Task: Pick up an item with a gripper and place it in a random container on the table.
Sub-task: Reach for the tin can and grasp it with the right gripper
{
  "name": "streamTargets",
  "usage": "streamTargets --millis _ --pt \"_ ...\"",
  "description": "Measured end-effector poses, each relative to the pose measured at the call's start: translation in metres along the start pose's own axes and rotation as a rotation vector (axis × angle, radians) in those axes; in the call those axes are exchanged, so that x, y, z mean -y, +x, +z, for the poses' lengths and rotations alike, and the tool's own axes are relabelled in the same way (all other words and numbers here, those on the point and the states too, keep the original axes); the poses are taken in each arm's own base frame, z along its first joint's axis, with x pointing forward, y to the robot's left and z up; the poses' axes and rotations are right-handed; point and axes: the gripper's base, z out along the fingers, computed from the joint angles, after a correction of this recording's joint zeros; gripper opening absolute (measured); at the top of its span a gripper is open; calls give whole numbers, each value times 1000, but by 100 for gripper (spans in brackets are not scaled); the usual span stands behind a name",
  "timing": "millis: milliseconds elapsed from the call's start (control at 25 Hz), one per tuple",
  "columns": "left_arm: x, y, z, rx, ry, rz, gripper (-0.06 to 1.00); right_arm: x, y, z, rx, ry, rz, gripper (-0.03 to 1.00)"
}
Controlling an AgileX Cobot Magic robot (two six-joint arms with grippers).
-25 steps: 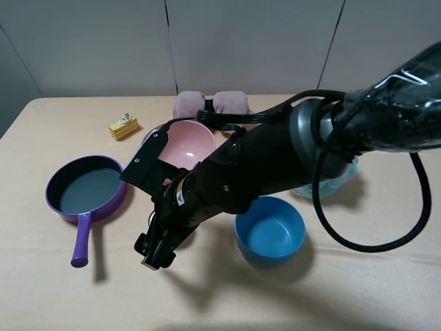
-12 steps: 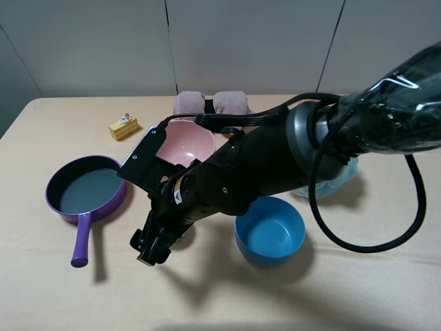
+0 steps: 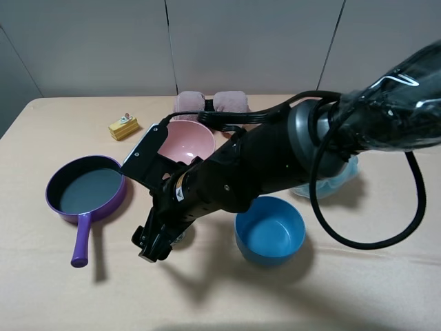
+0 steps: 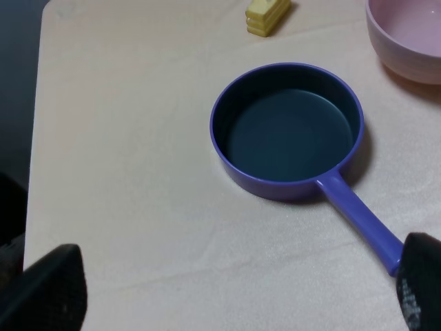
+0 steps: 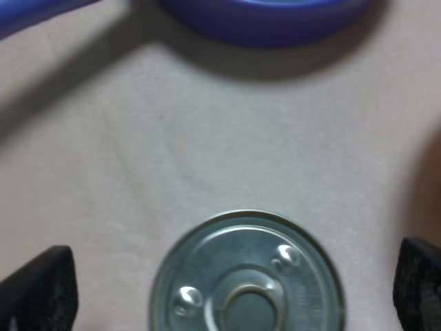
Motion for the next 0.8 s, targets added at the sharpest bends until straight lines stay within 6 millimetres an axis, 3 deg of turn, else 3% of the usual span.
streamTargets --millis 800 --pt "0 0 0 0 0 0 90 -1 17 22 -54 -2 3 69"
